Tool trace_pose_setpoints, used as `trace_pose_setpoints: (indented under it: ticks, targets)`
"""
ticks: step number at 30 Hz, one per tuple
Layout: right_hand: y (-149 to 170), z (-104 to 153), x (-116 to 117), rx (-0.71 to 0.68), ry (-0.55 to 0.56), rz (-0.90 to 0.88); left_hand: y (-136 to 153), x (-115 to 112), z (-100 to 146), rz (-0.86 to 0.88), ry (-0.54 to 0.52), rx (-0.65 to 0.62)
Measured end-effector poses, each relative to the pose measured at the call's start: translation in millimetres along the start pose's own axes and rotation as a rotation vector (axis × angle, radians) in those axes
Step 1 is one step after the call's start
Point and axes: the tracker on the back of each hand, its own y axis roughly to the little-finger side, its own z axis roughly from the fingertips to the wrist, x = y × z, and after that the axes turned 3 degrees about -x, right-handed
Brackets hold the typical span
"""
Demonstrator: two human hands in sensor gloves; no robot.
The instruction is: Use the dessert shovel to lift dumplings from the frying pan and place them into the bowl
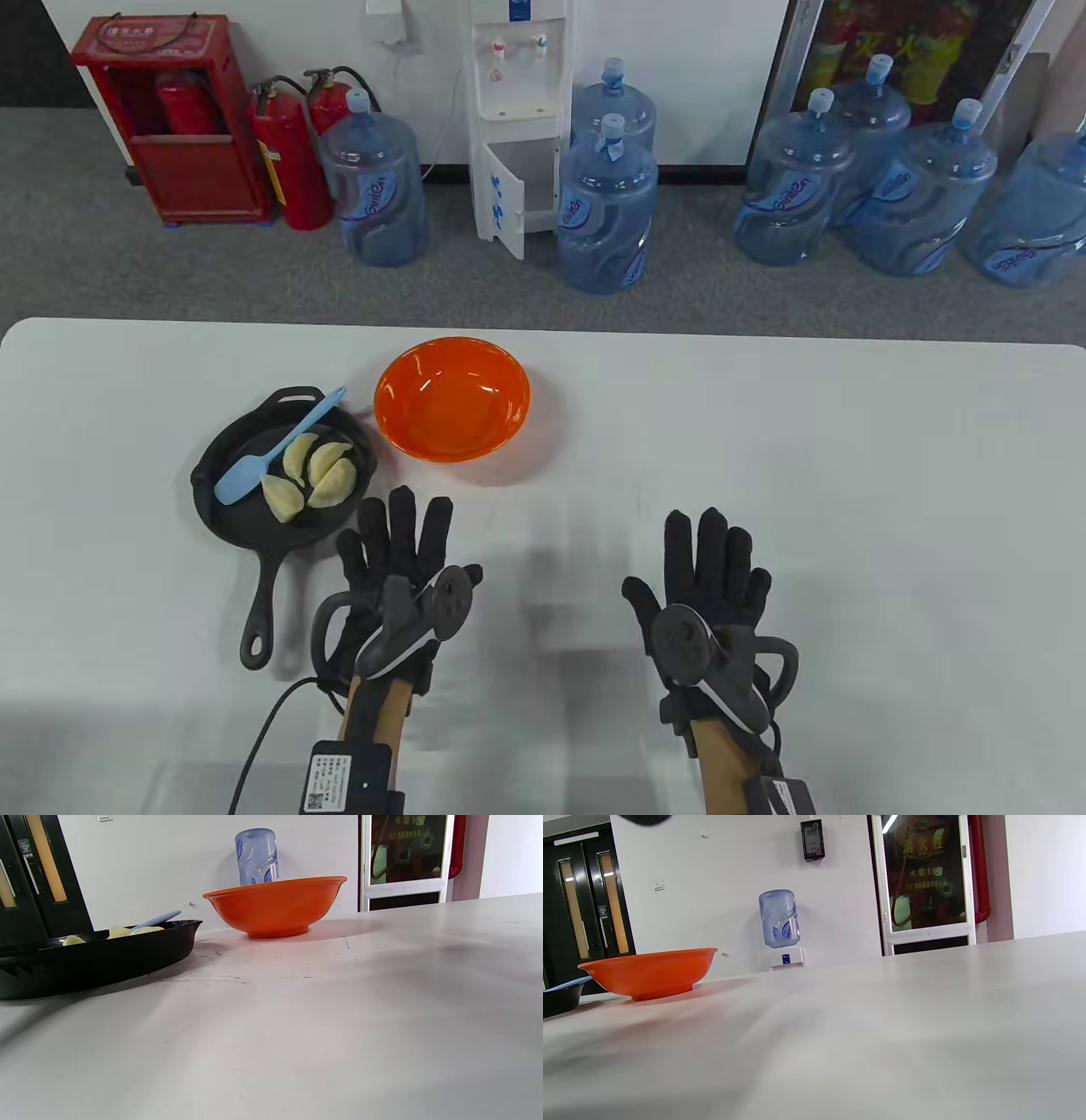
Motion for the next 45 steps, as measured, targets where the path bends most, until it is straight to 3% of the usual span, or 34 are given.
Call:
trace_pose_setpoints:
  ticks: [17,29,35,41,45]
  targets:
    - [6.1,-1.7,-4.0,0.022,-0.001,-0.054,-0.1,-1.2,0.6,0.035,0.002,0.02]
    - [16.0,-10.6,-4.5,0.07,-0.002,-0.117,18.8,-7.8,-10.4,0.047,0.046,0.126]
    - [15.7,-11.8,-0.7,0.069,-0.02,-0.093,29.7,7.4,-30.9,0.015,0.054,0.189]
    - [15.0,-11.4,-0.4,0.068,-0.027,-0.079,31.0,38.3,-75.7,-0.025,0.038,0.215]
    - [17.3,-12.2,0.1,0.077,-0.032,-0.105,26.2,43.2,-106.1,0.011,0.046,0.219]
